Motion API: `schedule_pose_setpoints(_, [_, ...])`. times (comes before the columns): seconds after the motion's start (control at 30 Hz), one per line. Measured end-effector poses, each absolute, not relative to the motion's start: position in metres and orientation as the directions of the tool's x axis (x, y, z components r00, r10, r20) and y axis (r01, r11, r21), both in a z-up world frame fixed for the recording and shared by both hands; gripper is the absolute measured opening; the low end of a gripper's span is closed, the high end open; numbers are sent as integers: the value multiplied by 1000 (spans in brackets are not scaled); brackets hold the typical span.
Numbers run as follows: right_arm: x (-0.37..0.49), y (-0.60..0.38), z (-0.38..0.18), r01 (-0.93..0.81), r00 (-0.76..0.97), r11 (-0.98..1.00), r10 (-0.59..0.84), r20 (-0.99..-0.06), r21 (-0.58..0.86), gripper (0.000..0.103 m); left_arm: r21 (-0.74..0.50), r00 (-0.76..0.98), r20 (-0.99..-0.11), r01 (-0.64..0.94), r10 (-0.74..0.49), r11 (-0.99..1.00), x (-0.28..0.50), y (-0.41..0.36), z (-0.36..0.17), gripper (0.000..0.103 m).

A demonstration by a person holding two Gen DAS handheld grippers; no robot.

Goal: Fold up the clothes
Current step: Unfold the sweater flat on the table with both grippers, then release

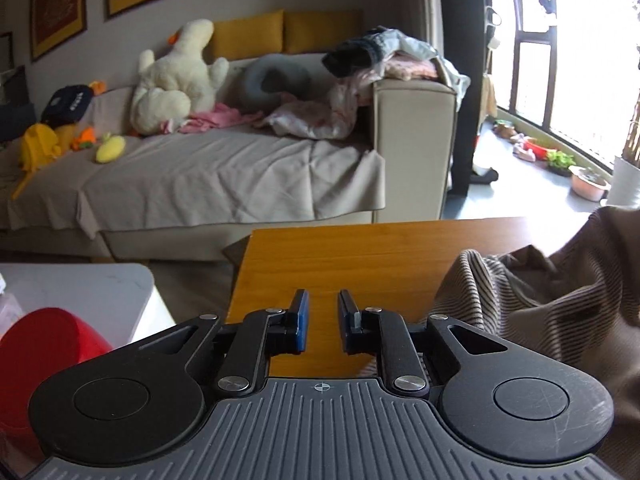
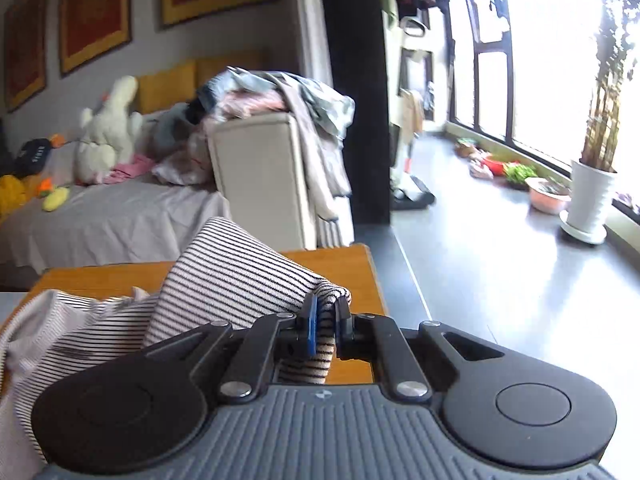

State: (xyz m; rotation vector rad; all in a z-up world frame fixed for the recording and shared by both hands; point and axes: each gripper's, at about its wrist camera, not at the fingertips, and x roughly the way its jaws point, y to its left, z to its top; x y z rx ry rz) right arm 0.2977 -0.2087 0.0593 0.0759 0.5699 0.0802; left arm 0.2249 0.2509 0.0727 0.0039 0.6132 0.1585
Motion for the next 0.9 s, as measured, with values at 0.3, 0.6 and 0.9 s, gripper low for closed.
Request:
schedule_pose_setpoints(0.3, [274,-216,73,-65,873,997,78,-482,43,29,24,827,-561,71,-46,997,240,209,74,72])
schedule_pose_setpoints(0.6, [343,-83,85,-419,561,784,621,-548,459,28,110,800,-600,109,-21,988,284,161,37,75])
schedule_pose_setpoints(0.9, [383,11,27,-456,505,850,493,-709,266,35,109,786,-619,95,-7,990,281,186,23,57])
